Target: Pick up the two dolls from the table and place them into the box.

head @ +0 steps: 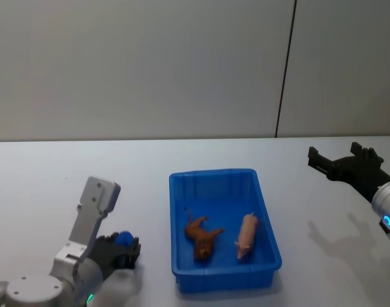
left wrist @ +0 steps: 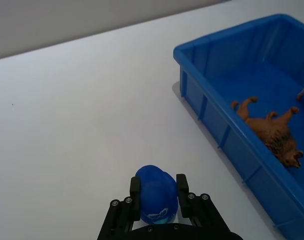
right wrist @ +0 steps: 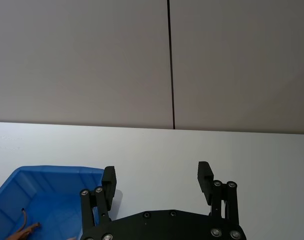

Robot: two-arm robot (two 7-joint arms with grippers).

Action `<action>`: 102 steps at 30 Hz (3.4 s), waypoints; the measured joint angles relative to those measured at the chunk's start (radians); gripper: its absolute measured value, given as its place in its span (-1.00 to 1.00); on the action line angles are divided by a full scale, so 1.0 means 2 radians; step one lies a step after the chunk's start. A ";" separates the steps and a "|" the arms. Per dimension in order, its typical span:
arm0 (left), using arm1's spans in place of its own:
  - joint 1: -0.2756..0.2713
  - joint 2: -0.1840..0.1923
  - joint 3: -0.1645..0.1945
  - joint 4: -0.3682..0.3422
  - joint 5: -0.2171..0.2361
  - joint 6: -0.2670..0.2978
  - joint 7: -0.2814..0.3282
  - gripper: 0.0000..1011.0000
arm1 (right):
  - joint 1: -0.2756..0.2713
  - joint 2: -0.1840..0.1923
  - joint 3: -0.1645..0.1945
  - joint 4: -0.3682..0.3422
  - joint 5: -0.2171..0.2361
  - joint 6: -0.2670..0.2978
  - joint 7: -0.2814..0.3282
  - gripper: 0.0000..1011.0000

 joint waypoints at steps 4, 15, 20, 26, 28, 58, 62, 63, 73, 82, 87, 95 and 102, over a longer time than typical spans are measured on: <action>0.001 0.003 -0.004 -0.009 0.003 -0.014 0.000 -0.19 | 0.000 0.000 0.000 0.000 0.000 0.000 0.000 0.98; -0.001 0.013 -0.015 -0.038 0.013 -0.054 -0.014 -0.32 | 0.000 0.000 0.000 0.000 0.000 0.000 0.000 0.98; -0.012 0.014 -0.021 -0.051 0.016 -0.076 -0.038 -0.40 | 0.000 0.000 0.000 0.000 0.000 0.000 0.000 0.98; -0.025 0.011 -0.023 -0.056 0.017 -0.090 -0.069 -0.47 | 0.000 0.000 0.000 0.000 0.000 0.000 0.000 0.98; -0.028 0.010 -0.023 -0.056 0.016 -0.093 -0.078 -0.49 | 0.000 0.000 0.000 0.000 0.000 0.000 0.000 0.98; -0.114 -0.038 0.003 0.030 -0.002 -0.060 -0.304 -0.73 | 0.000 0.000 0.000 0.000 0.000 0.000 0.000 0.98; -0.125 -0.044 0.008 0.049 0.004 -0.049 -0.330 -0.73 | 0.000 0.000 0.000 0.000 0.000 0.000 0.000 0.98; -0.131 -0.048 0.012 0.061 0.009 -0.043 -0.343 -0.73 | 0.000 0.000 0.000 0.000 0.000 0.000 0.000 0.98; -0.160 -0.066 0.027 0.114 0.030 -0.023 -0.398 -0.35 | 0.000 0.000 0.000 0.000 0.000 0.000 0.000 0.98; -0.170 -0.072 0.033 0.133 0.038 -0.016 -0.418 0.20 | 0.000 0.000 0.000 0.000 0.000 0.000 0.000 0.98; -0.174 -0.075 0.035 0.140 0.041 -0.013 -0.425 0.47 | 0.000 0.000 0.000 0.000 0.000 0.000 0.000 0.98; -0.174 -0.074 0.035 0.138 0.039 -0.019 -0.419 0.91 | 0.000 0.000 0.000 0.000 0.000 0.000 0.000 0.98; -0.165 -0.069 0.032 0.119 0.033 -0.039 -0.386 0.98 | 0.000 0.000 0.000 0.000 0.000 0.000 0.000 0.98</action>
